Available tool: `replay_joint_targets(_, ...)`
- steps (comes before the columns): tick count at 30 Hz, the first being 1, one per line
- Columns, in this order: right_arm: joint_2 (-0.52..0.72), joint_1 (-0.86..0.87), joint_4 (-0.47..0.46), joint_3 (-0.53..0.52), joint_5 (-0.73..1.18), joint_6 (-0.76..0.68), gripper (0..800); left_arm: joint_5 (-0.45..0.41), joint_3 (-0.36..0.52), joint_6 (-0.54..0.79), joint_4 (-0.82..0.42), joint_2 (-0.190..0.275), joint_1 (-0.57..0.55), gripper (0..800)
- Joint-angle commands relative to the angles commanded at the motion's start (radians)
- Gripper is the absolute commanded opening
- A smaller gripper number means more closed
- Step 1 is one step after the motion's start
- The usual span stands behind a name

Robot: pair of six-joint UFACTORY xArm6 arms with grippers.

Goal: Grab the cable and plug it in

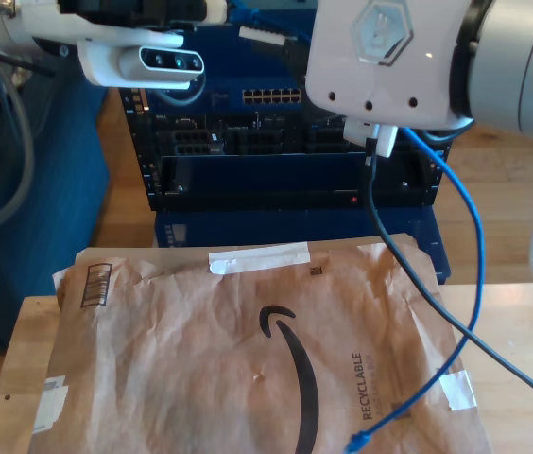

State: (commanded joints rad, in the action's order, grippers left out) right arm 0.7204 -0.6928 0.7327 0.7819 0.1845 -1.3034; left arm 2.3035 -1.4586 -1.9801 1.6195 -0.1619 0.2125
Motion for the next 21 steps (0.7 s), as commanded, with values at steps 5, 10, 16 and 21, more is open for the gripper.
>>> replay_joint_targets(5, 0.0, -0.014, -0.002, -0.012, 0.0, 0.0, 207, 0.002, -0.002, -0.003, 0.0, 0.0, 0.0, 16)
replay_joint_targets(10, 0.0, -0.014, 0.0, -0.02, -0.002, 0.002, 193, 0.002, -0.003, -0.003, 0.0, 0.0, 0.002, 16)
replay_joint_targets(16, 0.002, -0.014, 0.002, -0.02, -0.005, -0.003, 72, 0.005, 0.002, -0.003, -0.005, -0.002, 0.0, 254)
replay_joint_targets(21, 0.005, -0.014, 0.002, -0.021, -0.035, -0.028, 2, 0.005, 0.005, 0.0, -0.006, 0.0, 0.0, 545)
